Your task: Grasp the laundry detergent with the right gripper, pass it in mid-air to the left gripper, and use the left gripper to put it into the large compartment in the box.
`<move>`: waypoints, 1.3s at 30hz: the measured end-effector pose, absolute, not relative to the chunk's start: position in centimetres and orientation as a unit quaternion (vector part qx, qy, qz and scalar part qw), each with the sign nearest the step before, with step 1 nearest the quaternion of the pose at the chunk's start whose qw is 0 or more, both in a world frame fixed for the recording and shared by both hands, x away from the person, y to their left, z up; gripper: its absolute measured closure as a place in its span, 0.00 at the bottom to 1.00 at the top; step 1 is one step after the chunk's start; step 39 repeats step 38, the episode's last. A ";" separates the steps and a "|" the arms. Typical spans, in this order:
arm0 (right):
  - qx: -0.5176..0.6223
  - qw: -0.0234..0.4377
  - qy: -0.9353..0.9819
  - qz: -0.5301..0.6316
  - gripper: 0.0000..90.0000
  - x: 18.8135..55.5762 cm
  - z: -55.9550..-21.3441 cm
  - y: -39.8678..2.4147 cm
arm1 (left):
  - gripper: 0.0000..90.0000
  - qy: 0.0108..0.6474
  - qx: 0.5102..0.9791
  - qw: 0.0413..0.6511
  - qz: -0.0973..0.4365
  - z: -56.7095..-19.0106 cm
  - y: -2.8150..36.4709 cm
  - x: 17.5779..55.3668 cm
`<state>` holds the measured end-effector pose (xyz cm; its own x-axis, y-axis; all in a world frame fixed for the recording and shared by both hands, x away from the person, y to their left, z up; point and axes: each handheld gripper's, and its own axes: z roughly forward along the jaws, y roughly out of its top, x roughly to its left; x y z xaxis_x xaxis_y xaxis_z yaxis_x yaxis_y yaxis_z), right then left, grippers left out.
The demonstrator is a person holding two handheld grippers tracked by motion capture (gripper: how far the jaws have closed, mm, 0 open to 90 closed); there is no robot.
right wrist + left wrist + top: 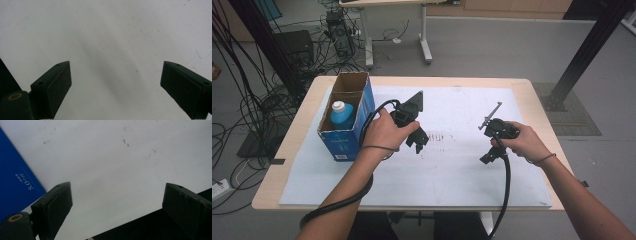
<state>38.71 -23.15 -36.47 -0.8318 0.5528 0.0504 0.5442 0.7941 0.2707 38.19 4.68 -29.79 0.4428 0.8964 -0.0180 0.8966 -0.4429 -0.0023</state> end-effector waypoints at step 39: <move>0.298 0.018 0.945 0.137 0.11 37.8 -36.5 -23.2 | 0.11 0.523 0.852 0.000 -0.013 -31.8 3.5 37.7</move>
